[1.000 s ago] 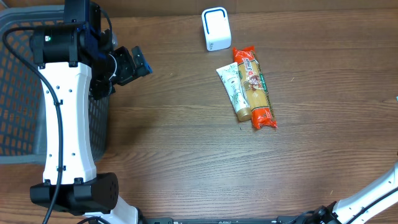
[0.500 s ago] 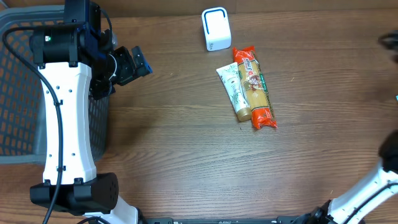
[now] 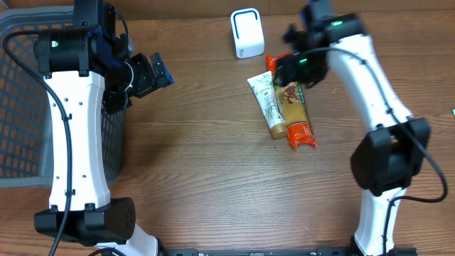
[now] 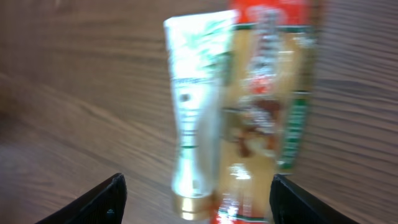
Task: Scan the item barcode
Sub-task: 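Reach and grasp the white Pantene tube with the right gripper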
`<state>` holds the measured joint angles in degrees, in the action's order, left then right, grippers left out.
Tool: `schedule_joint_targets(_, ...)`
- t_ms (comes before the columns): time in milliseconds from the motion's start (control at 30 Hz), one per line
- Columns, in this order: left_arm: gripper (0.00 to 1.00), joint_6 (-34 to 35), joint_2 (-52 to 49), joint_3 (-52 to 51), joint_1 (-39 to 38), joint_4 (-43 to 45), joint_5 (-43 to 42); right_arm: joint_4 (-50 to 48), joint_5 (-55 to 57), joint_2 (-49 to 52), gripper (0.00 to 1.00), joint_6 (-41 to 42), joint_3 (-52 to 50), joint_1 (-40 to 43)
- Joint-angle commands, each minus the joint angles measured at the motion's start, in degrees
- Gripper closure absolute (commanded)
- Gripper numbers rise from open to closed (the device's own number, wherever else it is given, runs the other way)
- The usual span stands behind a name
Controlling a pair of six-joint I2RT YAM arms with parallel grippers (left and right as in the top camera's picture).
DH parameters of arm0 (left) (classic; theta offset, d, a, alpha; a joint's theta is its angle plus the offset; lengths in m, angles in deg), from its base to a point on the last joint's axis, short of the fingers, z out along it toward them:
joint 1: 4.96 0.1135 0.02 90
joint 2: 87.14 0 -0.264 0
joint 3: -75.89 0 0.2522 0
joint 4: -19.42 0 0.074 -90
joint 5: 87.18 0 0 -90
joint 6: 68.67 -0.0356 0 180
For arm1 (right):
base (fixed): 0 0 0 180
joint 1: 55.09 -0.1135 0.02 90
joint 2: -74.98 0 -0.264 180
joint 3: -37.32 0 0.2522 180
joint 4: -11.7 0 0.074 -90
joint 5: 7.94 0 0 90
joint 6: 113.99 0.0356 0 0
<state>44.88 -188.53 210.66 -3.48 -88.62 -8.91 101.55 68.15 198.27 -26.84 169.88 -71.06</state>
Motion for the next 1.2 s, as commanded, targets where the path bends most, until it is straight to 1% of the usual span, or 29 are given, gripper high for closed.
schedule_joint_targets(0, 0.00, -1.1, 0.2, -0.1, -0.4, 0.0, 0.3, -0.4, 10.3, 1.1, 0.26, 4.2, 0.0, -4.9)
schedule_joint_targets(67, 0.00, -1.1, 0.1, -0.1, -0.4, 0.0, 0.3, -2.0, 13.1, 1.4, 0.26, 7.2, -1.9, -6.6)
schedule_joint_targets(200, 0.00, -1.1, 0.1, -0.1, -0.4, 0.0, 0.3, -7.1, 13.8, 1.4, 0.26, 8.9, -8.5, -7.8)
schedule_joint_targets(267, 0.01, -1.1, 0.1, -0.1, -0.4, 0.0, 0.3, -10.2, 10.5, 1.4, 0.27, 9.0, -12.8, -7.8)
schedule_joint_targets(300, 0.00, -1.1, 0.1, -0.1, -0.4, 0.0, 0.3, -12.0, 6.9, 1.4, 0.28, 8.8, -15.2, -7.8)
schedule_joint_targets(333, 0.00, -1.1, 0.1, -0.1, -0.4, 0.0, 0.3, -13.1, 6.1, 1.4, 0.28, 8.8, -16.8, -8.0)
schedule_joint_targets(467, 0.00, -1.1, 0.1, -0.1, -0.4, 0.0, 0.3, -17.5, 8.6, 1.4, 0.31, 8.9, -22.4, -9.1)
schedule_joint_targets(567, 0.00, -1.1, 0.1, -0.1, -0.4, 0.0, 0.3, -20.2, 11.2, 1.4, 0.35, 8.9, -24.0, -9.8)
schedule_joint_targets(633, 0.00, -1.1, 0.1, -0.1, -0.4, 0.0, 0.3, -22.1, 12.5, 1.4, 0.43, 9.2, -24.5, -9.9)
schedule_joint_targets(700, 0.00, -1.1, 0.1, -0.1, -0.4, 0.0, 0.3, -23.8, 14.5, 1.4, 0.53, 10.9, -24.6, -9.9)
schedule_joint_targets(833, 0.00, -1.1, 0.1, -0.1, -0.4, 0.0, 0.3, -26.8, 17.5, 1.5, 0.60, 12.1, -24.6, -9.9)
schedule_joint_targets(933, 0.00, -1.1, 0.1, -0.1, -0.4, 0.0, 0.3, -28.1, 17.5, 2.1, 0.65, 12.5, -24.6, -9.9)
schedule_joint_targets(967, 0.00, -1.1, 0.1, -0.1, -0.4, 0.0, 0.3, -28.3, 17.5, 2.9, 0.69, 12.9, -24.6, -9.9)
schedule_joint_targets(1033, 0.00, -1.1, 0.1, -0.1, -0.4, 0.0, 0.3, -28.5, 17.5, 4.8, 0.73, 13.5, -24.6, -9.9)
schedule_joint_targets(1100, 0.00, -1.1, 0.1, -0.1, -0.4, 0.0, 0.3, -28.4, 17.3, 5.7, 0.81, 14.7, -24.6, -9.9)
schedule_joint_targets(1167, 0.00, -1.1, 0.1, -0.1, -0.4, 0.0, 0.3, -28.7, 17.3, 5.6, 0.93, 16.2, -24.4, -9.9)
